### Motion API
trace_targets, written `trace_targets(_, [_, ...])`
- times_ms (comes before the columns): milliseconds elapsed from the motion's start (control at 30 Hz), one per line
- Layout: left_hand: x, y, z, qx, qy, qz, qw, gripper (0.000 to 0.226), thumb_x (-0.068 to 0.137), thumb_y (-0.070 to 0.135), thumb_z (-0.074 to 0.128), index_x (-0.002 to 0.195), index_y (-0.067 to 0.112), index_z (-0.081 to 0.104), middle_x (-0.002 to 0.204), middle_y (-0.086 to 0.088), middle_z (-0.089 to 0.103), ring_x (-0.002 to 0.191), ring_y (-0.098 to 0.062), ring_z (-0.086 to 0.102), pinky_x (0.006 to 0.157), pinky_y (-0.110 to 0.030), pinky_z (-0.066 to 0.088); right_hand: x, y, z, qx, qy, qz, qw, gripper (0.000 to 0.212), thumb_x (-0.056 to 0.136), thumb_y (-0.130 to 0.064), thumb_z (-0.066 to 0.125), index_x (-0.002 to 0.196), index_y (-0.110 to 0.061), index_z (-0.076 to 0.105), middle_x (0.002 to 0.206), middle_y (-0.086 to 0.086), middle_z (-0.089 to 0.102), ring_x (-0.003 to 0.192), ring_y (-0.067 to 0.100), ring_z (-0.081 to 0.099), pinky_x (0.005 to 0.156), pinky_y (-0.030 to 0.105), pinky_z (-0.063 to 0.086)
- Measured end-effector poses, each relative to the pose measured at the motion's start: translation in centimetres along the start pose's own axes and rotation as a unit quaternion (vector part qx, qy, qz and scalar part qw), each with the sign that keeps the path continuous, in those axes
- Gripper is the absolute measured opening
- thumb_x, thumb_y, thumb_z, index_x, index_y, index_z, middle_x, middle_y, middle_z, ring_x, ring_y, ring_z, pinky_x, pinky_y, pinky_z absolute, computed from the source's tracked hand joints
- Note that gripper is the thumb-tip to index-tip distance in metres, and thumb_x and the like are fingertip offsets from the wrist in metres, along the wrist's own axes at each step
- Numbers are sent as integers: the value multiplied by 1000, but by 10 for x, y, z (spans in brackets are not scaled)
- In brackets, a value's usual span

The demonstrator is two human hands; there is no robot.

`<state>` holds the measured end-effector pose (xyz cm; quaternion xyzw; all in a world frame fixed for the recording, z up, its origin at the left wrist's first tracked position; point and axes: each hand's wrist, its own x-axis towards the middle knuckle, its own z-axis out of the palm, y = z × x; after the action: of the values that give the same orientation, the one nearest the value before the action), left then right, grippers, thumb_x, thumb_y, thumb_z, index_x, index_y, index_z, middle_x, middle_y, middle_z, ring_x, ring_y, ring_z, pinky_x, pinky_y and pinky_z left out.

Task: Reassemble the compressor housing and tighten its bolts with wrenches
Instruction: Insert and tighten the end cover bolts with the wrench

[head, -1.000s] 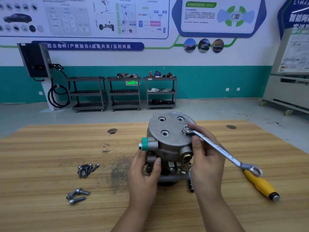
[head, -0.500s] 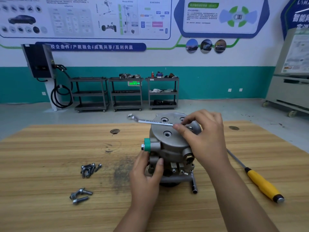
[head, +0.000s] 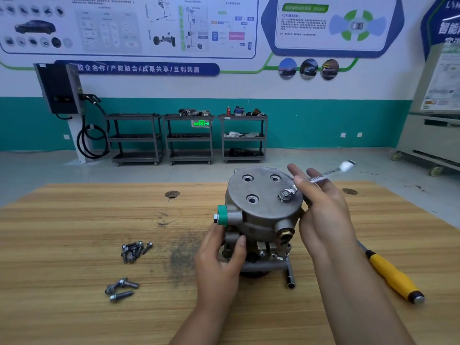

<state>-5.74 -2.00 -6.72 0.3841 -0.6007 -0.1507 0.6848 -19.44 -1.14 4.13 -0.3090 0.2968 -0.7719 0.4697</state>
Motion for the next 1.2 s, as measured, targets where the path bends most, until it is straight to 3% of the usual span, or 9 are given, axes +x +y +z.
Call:
trace_targets(167, [0, -2, 0, 3, 4, 7, 1000, 18, 78, 41, 56, 96, 38, 59, 88, 16, 64, 87, 1, 60, 74, -13, 45, -24, 17, -4, 19, 6, -114, 993, 17, 94, -1, 47, 99, -16, 51, 90, -1, 74, 90, 8, 68, 76, 17, 52])
trace_targets(400, [0, -3, 0, -18, 6, -12, 1000, 21, 77, 43, 55, 97, 40, 60, 94, 18, 65, 87, 2, 61, 72, -6, 42, -42, 38, -24, -216, -18, -282, 935, 25, 91, -16, 55, 107, -28, 70, 111, -3, 67, 109, 3, 58, 89, 9, 42])
trace_targets(533, [-1, -3, 0, -12, 11, -10, 1000, 16, 75, 41, 55, 89, 37, 60, 82, 13, 66, 79, 6, 59, 67, -13, 46, -42, 33, -26, -309, -56, -317, 895, 31, 79, -26, 62, 106, -40, 68, 109, -21, 64, 108, 11, 52, 91, 10, 39])
trace_targets(600, [-1, -3, 1, -24, 13, -19, 999, 16, 74, 41, 56, 87, 33, 62, 83, 16, 67, 78, 8, 59, 65, -11, 42, -37, 27, -21, -356, -50, -342, 868, 23, 75, -29, 66, 96, -37, 68, 101, -17, 65, 103, 13, 50, 88, 8, 34])
trace_targets(800, [0, -3, 1, -1, 4, 1, 1000, 20, 78, 40, 57, 97, 40, 59, 100, 23, 63, 93, 7, 58, 76, -4, 40, -14, 2, 0, -477, -64, -287, 828, 15, 67, -43, 70, 70, -44, 55, 85, -21, 57, 93, 3, 35, 86, 31, 31])
trace_targets(933, [0, -2, 1, 2, 6, 3, 1000, 23, 76, 42, 57, 99, 40, 58, 97, 17, 64, 94, 6, 58, 80, -6, 40, 5, -1, 7, -526, -57, -228, 818, 16, 77, -42, 65, 88, -43, 54, 98, -19, 52, 102, 3, 30, 93, 32, 30])
trace_targets(1067, [0, 0, 2, -1, 2, -10, 1000, 28, 74, 44, 58, 103, 42, 58, 104, 18, 63, 100, 9, 56, 85, -6, 40, 19, 5, 4, -489, -34, -149, 859, 18, 88, -29, 58, 106, -32, 61, 115, -8, 58, 116, 16, 43, 100, 39, 37])
trace_targets(1133, [-1, 0, 1, -3, 1, -18, 1000, 30, 74, 44, 59, 104, 41, 59, 105, 17, 64, 102, 4, 57, 86, -9, 42, 19, 7, 2, -349, -33, -96, 932, 15, 88, -18, 61, 102, -24, 62, 106, -4, 65, 100, 13, 58, 79, 24, 49])
trace_targets(1200, [-1, -2, 1, -1, 1, -24, 1000, 31, 74, 43, 59, 103, 32, 61, 102, 10, 65, 99, -8, 61, 85, -19, 47, 16, 8, 0, -164, -43, -48, 984, 18, 85, -4, 63, 97, -17, 62, 94, -3, 69, 82, 6, 65, 63, 13, 49])
